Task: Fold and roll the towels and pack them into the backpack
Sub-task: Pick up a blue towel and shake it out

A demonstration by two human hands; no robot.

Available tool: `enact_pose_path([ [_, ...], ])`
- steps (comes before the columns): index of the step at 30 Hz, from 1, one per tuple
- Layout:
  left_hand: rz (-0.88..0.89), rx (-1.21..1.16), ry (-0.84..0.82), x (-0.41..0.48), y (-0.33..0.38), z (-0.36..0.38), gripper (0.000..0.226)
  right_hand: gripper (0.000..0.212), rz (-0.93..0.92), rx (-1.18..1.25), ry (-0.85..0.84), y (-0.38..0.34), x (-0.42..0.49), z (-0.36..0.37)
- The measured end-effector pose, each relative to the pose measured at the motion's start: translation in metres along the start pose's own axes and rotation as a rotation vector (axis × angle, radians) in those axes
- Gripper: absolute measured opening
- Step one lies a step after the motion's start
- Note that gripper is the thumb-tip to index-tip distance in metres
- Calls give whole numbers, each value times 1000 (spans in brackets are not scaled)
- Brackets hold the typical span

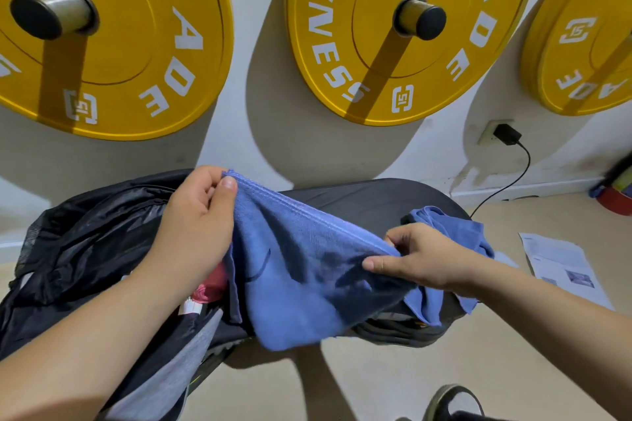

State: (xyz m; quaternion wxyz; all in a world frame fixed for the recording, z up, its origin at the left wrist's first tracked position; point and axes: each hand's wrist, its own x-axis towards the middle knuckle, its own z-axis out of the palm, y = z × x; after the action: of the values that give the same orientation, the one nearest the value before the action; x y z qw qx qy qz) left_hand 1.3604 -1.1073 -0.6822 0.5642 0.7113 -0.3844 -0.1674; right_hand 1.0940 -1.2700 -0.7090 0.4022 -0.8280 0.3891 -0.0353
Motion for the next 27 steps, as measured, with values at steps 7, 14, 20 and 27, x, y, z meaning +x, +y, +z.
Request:
enact_pose_path([
  [7,-67,178,-29,3,-17,1,16,17,57,390,203,23,7,-10],
  [14,-82,193,73,4,-20,6,15,22,88,734,280,12,1,-27],
  [20,-101,229,104,5,-23,8,16,18,161,676,200,11,-5,-34],
  [27,-82,284,65,3,-22,9,15,25,294,429,253,20,-6,-36],
])
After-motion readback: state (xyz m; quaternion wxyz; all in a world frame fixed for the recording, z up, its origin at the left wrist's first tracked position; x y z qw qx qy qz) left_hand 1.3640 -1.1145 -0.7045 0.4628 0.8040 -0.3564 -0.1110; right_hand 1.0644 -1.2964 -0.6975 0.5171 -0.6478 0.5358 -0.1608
